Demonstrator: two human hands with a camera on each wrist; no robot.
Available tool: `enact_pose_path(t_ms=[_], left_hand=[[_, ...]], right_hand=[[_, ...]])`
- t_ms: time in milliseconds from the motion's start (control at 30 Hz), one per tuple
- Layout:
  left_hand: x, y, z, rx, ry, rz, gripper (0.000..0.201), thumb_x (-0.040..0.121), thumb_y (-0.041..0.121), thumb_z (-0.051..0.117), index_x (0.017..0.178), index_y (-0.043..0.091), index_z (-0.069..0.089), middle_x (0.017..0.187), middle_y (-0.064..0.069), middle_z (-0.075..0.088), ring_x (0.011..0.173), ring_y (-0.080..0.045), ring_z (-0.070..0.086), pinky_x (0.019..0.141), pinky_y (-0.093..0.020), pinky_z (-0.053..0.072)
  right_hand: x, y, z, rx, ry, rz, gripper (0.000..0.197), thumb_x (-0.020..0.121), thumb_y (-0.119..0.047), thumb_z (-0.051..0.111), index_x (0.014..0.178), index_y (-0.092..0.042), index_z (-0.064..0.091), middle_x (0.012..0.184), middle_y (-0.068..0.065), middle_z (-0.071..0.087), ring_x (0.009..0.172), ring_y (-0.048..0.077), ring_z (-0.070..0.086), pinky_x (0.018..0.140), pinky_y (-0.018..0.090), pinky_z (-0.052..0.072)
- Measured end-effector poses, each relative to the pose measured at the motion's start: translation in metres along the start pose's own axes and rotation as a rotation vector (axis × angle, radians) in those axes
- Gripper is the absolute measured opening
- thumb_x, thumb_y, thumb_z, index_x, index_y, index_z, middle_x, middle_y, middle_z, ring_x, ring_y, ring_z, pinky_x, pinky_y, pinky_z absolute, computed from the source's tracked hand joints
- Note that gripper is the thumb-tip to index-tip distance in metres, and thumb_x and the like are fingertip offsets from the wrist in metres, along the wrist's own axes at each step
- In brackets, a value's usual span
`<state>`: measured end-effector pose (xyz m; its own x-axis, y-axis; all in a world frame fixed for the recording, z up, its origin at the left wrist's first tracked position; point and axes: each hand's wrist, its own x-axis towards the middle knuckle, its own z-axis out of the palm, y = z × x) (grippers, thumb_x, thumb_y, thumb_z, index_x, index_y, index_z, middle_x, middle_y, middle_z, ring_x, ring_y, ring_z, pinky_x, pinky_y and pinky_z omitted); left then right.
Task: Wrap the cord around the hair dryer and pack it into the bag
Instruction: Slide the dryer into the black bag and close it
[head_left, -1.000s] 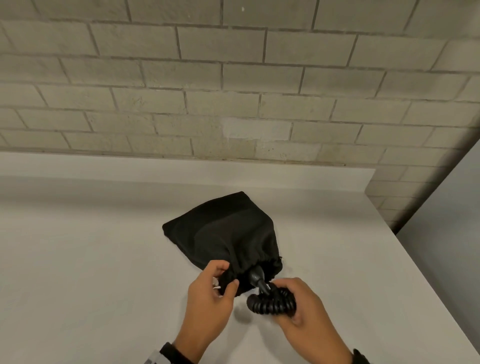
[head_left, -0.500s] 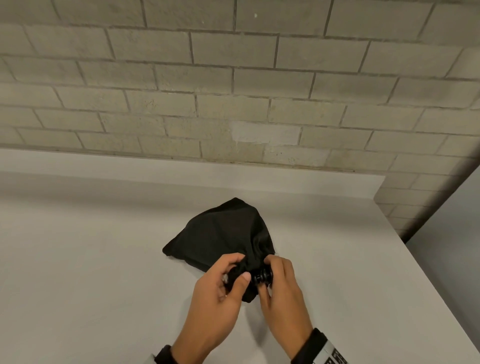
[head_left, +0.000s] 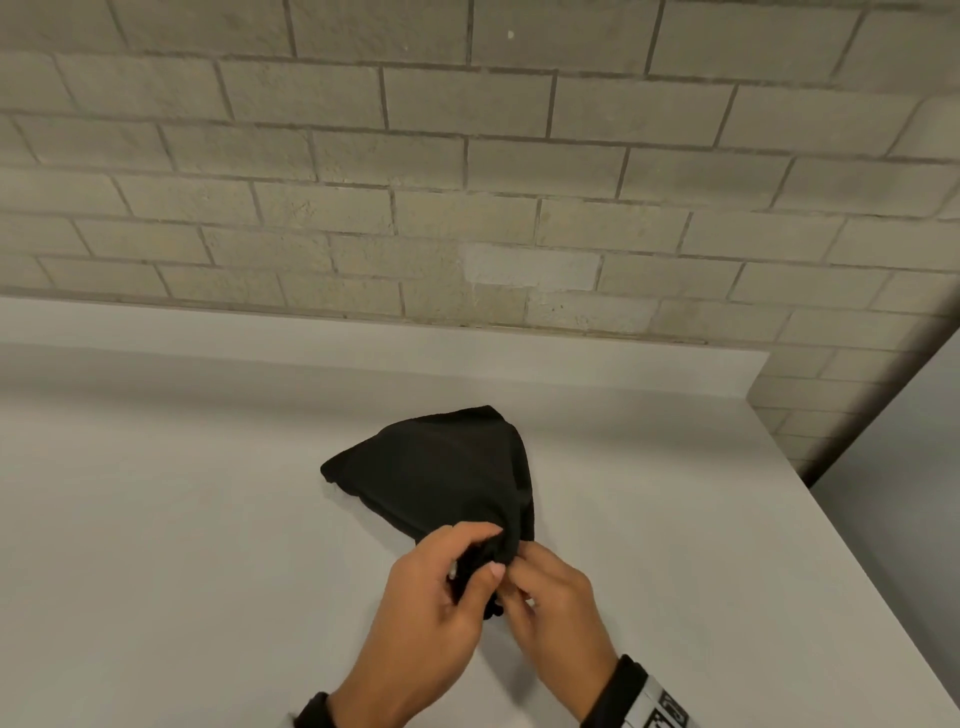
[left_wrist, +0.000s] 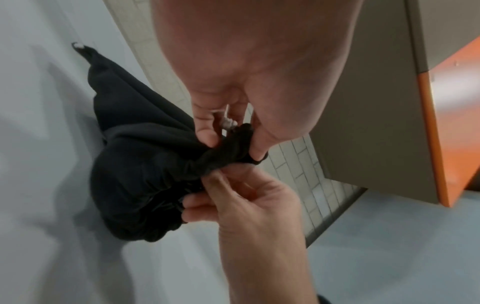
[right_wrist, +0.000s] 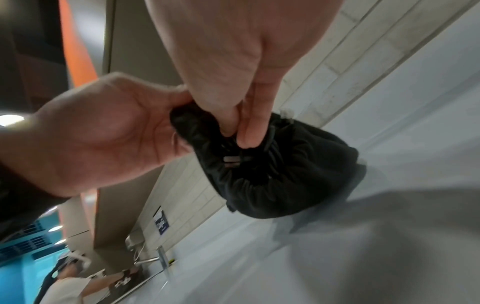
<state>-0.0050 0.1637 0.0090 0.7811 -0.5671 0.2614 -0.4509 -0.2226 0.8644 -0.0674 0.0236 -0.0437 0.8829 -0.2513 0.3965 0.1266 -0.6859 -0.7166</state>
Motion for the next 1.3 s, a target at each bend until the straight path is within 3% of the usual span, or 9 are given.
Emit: enact_pose_path(t_ms=[200, 333, 433, 567, 667, 933, 1033, 1167, 1300], left_hand=[[0.000, 0.006, -0.011, -0.128, -0.150, -0.051, 0.028, 0.089, 0.015, 0.071, 0.106, 0.036, 0.068, 0.095, 0.021, 0.071, 0.099, -0.003, 0.066, 0.077, -0.011, 0.051], [0.001, -0.008, -0.040, -0.159, -0.077, -0.076, 0.027, 0.086, 0.016, 0.073, 0.100, 0.040, 0.071, 0.095, 0.009, 0.075, 0.095, -0.014, 0.070, 0.082, -0.024, 0.056], [-0.005, -0.022, -0.059, -0.165, -0.073, -0.155, 0.020, 0.078, 0.029, 0.075, 0.096, 0.036, 0.071, 0.095, 0.004, 0.075, 0.094, -0.017, 0.070, 0.081, -0.031, 0.057], [-0.019, -0.037, -0.065, -0.205, -0.118, -0.278, 0.042, 0.058, 0.051, 0.089, 0.091, 0.030, 0.073, 0.093, -0.005, 0.073, 0.089, -0.023, 0.071, 0.073, -0.033, 0.059], [-0.025, -0.051, -0.065, -0.164, -0.173, -0.355, 0.065, 0.035, 0.054, 0.096, 0.090, 0.029, 0.074, 0.094, -0.009, 0.072, 0.088, -0.023, 0.070, 0.069, -0.029, 0.057], [-0.017, -0.059, -0.041, 0.036, -0.272, -0.284, 0.024, 0.070, 0.031, 0.088, 0.088, 0.041, 0.076, 0.073, 0.011, 0.069, 0.064, -0.008, 0.062, 0.069, -0.020, 0.054], [-0.004, -0.058, -0.009, 0.118, -0.349, -0.160, 0.014, 0.083, 0.031, 0.077, 0.088, 0.037, 0.065, 0.076, 0.029, 0.061, 0.075, 0.002, 0.058, 0.070, -0.010, 0.043], [0.016, -0.060, 0.018, 0.120, -0.370, -0.052, 0.012, 0.090, 0.030, 0.068, 0.094, 0.037, 0.059, 0.092, 0.020, 0.062, 0.090, -0.002, 0.057, 0.079, -0.015, 0.044], [0.026, -0.062, 0.022, 0.053, -0.340, -0.061, 0.012, 0.088, 0.027, 0.069, 0.093, 0.036, 0.061, 0.091, 0.018, 0.064, 0.089, -0.005, 0.060, 0.082, -0.023, 0.052]], right_hand=[[0.009, -0.003, 0.009, 0.116, 0.057, 0.196, 0.018, 0.084, -0.006, 0.063, 0.098, -0.012, 0.073, 0.092, -0.001, 0.070, 0.083, 0.010, 0.065, 0.080, 0.034, 0.056], [0.008, -0.005, -0.009, 0.136, -0.053, 0.018, 0.003, 0.084, -0.019, 0.073, 0.084, -0.021, 0.075, 0.083, -0.012, 0.069, 0.073, 0.005, 0.066, 0.067, 0.022, 0.056], [0.002, 0.014, -0.028, 0.021, 0.140, 0.074, 0.010, 0.081, -0.030, 0.075, 0.087, -0.030, 0.067, 0.086, -0.021, 0.063, 0.079, 0.004, 0.062, 0.066, 0.021, 0.054], [-0.002, 0.027, -0.026, 0.002, -0.238, 0.363, 0.052, 0.072, -0.056, 0.073, 0.115, -0.034, 0.053, 0.107, -0.017, 0.056, 0.092, 0.004, 0.060, 0.078, 0.017, 0.051], [-0.005, 0.026, -0.015, 0.055, -0.232, 0.305, 0.020, 0.085, -0.036, 0.070, 0.101, -0.028, 0.061, 0.093, -0.010, 0.066, 0.080, 0.011, 0.064, 0.074, 0.034, 0.057], [-0.031, 0.034, -0.062, -0.024, 0.087, 0.355, 0.022, 0.084, -0.011, 0.071, 0.072, -0.025, 0.060, 0.065, -0.007, 0.065, 0.056, 0.009, 0.060, 0.055, 0.028, 0.051], [-0.047, 0.034, -0.075, -0.026, 0.195, 0.437, 0.027, 0.082, -0.008, 0.072, 0.066, -0.017, 0.052, 0.055, -0.002, 0.057, 0.044, 0.007, 0.043, 0.046, 0.017, 0.036], [-0.065, 0.027, -0.083, 0.049, 0.225, 0.551, 0.042, 0.080, -0.006, 0.072, 0.061, -0.021, 0.037, 0.049, -0.004, 0.042, 0.045, 0.007, 0.031, 0.046, 0.016, 0.026], [-0.084, 0.021, -0.074, 0.069, 0.155, 0.531, 0.042, 0.070, -0.012, 0.080, 0.062, -0.021, 0.040, 0.055, -0.011, 0.051, 0.050, 0.007, 0.045, 0.056, 0.015, 0.047]])
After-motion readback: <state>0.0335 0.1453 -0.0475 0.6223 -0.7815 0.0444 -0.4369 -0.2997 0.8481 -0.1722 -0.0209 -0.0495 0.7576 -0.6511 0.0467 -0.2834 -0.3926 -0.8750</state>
